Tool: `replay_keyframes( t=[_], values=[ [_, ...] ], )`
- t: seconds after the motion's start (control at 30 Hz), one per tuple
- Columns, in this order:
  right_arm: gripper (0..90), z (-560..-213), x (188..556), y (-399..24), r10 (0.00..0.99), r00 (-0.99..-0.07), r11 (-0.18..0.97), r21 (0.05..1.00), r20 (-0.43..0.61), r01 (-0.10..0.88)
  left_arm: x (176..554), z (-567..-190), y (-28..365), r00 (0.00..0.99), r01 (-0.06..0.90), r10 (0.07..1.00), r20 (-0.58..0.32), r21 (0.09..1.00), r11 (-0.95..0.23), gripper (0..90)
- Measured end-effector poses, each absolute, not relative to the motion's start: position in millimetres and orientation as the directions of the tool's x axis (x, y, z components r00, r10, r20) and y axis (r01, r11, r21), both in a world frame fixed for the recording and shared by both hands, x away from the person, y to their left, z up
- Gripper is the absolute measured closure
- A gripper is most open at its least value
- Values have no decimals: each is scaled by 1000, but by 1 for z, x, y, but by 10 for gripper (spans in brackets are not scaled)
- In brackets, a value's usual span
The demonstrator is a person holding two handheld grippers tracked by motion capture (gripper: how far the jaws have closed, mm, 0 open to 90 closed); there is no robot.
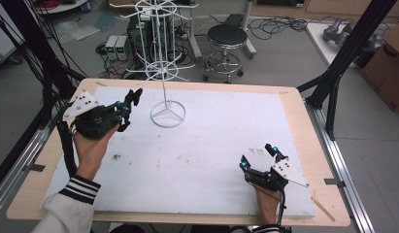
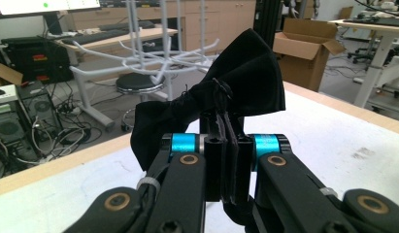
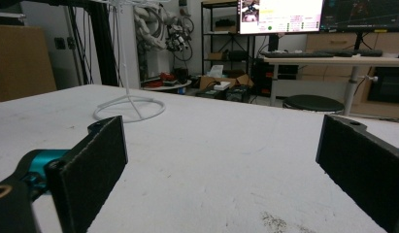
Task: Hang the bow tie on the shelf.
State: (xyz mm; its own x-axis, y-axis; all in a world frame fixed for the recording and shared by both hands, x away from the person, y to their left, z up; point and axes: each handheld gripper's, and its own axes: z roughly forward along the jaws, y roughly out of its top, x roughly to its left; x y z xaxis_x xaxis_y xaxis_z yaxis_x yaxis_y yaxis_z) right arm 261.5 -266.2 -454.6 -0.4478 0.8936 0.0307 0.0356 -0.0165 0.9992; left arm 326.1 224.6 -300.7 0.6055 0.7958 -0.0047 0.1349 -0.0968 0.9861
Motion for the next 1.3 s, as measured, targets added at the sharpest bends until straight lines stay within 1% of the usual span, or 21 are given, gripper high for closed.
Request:
replay_keyframes(
  t=[0.1, 0.2, 0.37, 0.63, 0.8, 0.97, 1.3],
  values=[
    [34, -455, 261, -266, 894, -447, -15, 999, 29, 35, 334, -296, 226, 593, 137, 805, 4, 985, -106, 875],
    [33, -455, 262, -266, 894, -448, -14, 999, 28, 35, 339, -294, 227, 585, 142, 811, -7, 985, -95, 875],
    [34, -455, 261, -266, 894, -448, -14, 999, 29, 35, 349, -286, 228, 571, 134, 821, 14, 985, -110, 875],
    [33, -455, 262, -266, 894, -447, -14, 999, 28, 34, 363, -278, 232, 551, 137, 835, 8, 986, -100, 875],
    [33, -455, 262, -266, 894, -446, -14, 999, 29, 36, 372, -273, 231, 555, 136, 831, 19, 984, -114, 874],
    [34, -455, 262, -266, 894, -448, -12, 999, 26, 34, 380, -273, 228, 568, 151, 823, -3, 983, -101, 875],
    [33, -455, 262, -266, 895, -445, -17, 999, 31, 36, 390, -269, 211, 580, 147, 814, 18, 981, -126, 874]
  ],
)
